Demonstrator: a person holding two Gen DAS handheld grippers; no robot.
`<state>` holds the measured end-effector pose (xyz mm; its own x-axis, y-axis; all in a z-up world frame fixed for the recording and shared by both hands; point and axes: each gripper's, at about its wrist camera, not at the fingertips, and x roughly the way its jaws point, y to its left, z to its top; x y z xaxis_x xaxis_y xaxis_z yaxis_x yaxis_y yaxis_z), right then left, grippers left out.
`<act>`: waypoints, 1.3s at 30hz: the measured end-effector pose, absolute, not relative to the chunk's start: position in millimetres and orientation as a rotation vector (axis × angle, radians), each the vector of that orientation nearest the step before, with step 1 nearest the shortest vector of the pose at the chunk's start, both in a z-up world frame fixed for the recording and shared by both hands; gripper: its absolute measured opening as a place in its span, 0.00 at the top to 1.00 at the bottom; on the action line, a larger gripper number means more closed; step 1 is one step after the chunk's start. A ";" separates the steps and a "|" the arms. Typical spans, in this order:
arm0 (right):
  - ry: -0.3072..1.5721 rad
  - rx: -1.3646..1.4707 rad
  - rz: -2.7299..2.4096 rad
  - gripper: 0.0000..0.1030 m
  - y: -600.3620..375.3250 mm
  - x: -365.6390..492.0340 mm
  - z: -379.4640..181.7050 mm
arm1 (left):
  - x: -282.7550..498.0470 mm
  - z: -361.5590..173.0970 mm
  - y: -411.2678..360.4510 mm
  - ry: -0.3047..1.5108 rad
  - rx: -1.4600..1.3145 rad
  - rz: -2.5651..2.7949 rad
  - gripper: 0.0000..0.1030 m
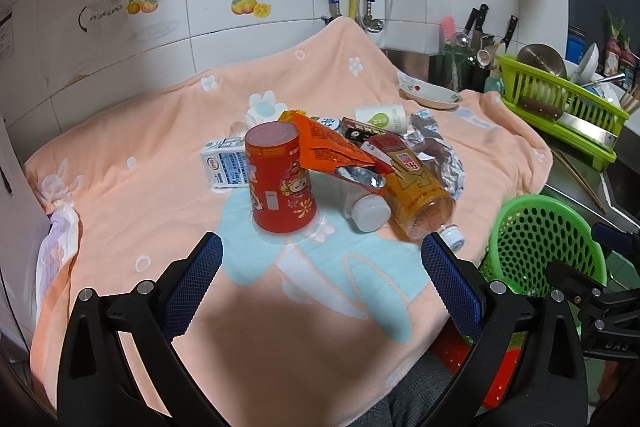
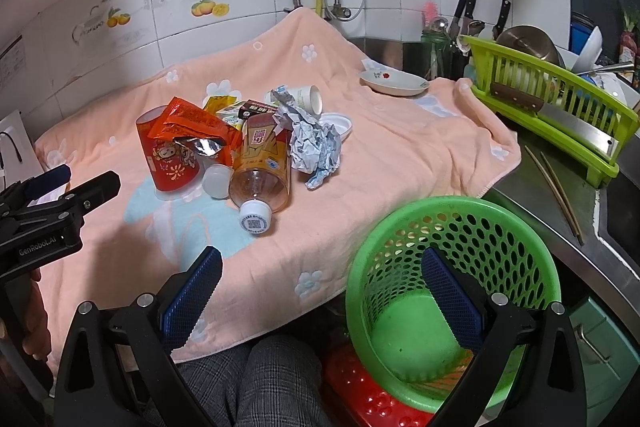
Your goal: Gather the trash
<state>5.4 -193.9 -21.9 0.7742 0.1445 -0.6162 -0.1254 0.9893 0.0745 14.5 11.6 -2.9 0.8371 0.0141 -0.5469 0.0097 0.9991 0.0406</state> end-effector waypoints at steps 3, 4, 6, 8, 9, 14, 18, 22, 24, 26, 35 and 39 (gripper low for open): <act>0.673 0.021 0.158 0.06 -189.7 10.3 -22.3 | 17.9 -3.5 17.2 0.584 0.033 0.013 0.05; 0.673 0.020 0.162 0.06 -188.1 12.5 -22.0 | 19.2 -3.7 19.4 0.585 0.030 0.018 0.05; 0.674 0.018 0.171 0.06 -185.5 16.8 -21.6 | 21.4 -3.9 23.5 0.586 0.025 0.027 0.05; 0.675 0.014 0.183 0.06 -182.5 21.3 -21.0 | 24.0 -4.1 29.1 0.589 0.016 0.036 0.05; 0.675 0.011 0.187 0.06 -181.0 23.7 -20.6 | 25.2 -4.3 31.8 0.590 0.012 0.041 0.05; 0.671 0.013 0.215 0.07 -176.9 41.7 -17.2 | 31.9 -6.2 45.9 0.604 -0.023 0.059 0.05; 0.672 0.013 0.224 0.07 -176.7 60.8 -15.3 | 37.3 -7.1 50.5 0.606 -0.025 0.062 0.05; 0.687 0.021 0.241 0.10 -178.3 85.7 -15.0 | 44.0 -7.7 54.7 0.616 -0.056 0.035 0.06; 0.699 0.020 0.243 0.17 -179.6 99.0 -16.3 | 46.1 -7.3 54.4 0.612 -0.055 0.028 0.07; 0.717 0.036 0.253 0.19 -181.1 112.8 -18.2 | 49.1 -6.1 53.9 0.606 -0.056 0.020 0.08; 0.764 0.016 0.265 0.31 -173.3 168.0 -33.5 | 73.9 -5.2 58.7 0.624 -0.165 -0.066 0.25; 0.776 0.012 0.257 0.37 -171.3 184.3 -40.5 | 83.9 -13.4 58.1 0.653 -0.259 -0.124 0.34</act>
<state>184.3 -171.3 -40.5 0.6837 0.2341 -0.6912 -0.2253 0.9686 0.1051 83.9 58.1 -13.4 0.7882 -0.1951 -0.5837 0.0331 0.9605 -0.2762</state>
